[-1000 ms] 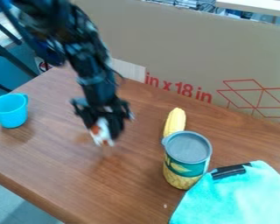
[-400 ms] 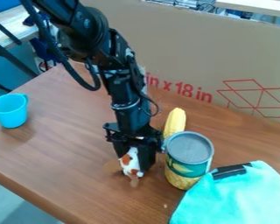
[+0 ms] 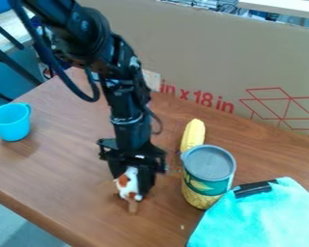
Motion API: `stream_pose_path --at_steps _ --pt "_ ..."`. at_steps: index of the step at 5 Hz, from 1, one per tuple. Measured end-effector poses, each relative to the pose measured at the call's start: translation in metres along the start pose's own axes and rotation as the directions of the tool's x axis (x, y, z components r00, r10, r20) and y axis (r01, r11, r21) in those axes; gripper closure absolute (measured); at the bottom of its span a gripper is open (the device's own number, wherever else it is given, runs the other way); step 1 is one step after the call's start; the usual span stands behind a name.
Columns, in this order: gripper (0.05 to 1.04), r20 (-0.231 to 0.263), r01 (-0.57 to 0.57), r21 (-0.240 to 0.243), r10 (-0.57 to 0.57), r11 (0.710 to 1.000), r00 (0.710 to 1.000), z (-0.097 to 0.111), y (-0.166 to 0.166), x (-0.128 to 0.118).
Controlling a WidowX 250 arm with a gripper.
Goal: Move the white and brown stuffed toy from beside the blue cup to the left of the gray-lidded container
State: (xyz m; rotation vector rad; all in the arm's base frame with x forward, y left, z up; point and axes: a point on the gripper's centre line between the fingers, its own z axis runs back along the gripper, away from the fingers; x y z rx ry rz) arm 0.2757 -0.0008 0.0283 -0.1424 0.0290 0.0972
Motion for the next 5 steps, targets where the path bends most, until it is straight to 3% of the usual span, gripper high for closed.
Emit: stream_pose_path --at_steps 1,2,3,4,5 --pt "0.148 0.033 -0.009 0.002 0.009 1.000 0.999 0.011 0.005 0.001" --pt "0.073 0.126 -0.019 -0.030 0.023 0.999 0.992 0.033 0.003 0.001" --pt "0.078 0.230 -0.010 -0.078 0.028 0.997 0.973 0.060 -0.001 0.005" --pt "0.081 0.223 0.026 -0.022 -0.020 0.999 0.975 0.084 -0.001 -0.009" --pt "0.082 0.184 0.064 0.124 -0.086 0.990 0.979 0.105 0.001 -0.016"
